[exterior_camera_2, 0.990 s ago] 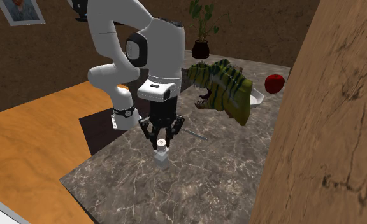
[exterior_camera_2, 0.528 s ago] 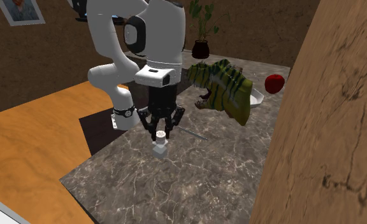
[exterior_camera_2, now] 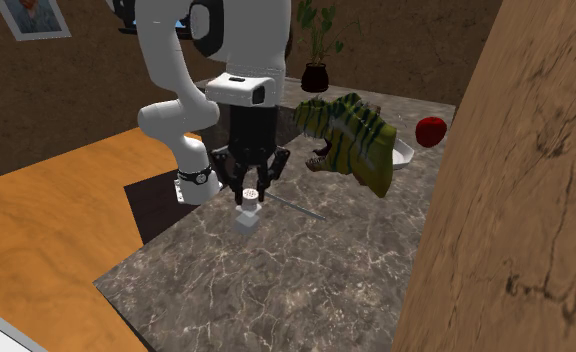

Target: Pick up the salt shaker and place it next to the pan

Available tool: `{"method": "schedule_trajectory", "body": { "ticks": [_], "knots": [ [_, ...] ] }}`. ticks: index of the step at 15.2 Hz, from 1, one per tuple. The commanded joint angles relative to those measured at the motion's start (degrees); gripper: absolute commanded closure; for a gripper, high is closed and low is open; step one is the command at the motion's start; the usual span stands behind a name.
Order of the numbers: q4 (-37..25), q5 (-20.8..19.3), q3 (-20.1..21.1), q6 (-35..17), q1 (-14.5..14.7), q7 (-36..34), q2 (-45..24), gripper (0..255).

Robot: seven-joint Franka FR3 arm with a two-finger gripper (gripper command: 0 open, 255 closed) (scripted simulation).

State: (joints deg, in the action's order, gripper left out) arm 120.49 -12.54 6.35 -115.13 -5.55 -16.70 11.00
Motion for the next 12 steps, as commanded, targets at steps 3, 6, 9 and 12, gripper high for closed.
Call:
{"method": "schedule_trajectory", "body": {
  "ticks": [3,6,9,12],
  "knots": [
    [-2.2,0.29,0.01,2.51,0.04,0.57,0.34,255],
    [1.71,1.02,1.9,3.29,1.55,-2.36,4.44,255],
    [5.03,2.07,3.98,4.34,3.15,-5.33,8.24,255],
    [7.75,3.4,6.22,5.64,4.87,-8.36,11.69,255]
  ]
}}
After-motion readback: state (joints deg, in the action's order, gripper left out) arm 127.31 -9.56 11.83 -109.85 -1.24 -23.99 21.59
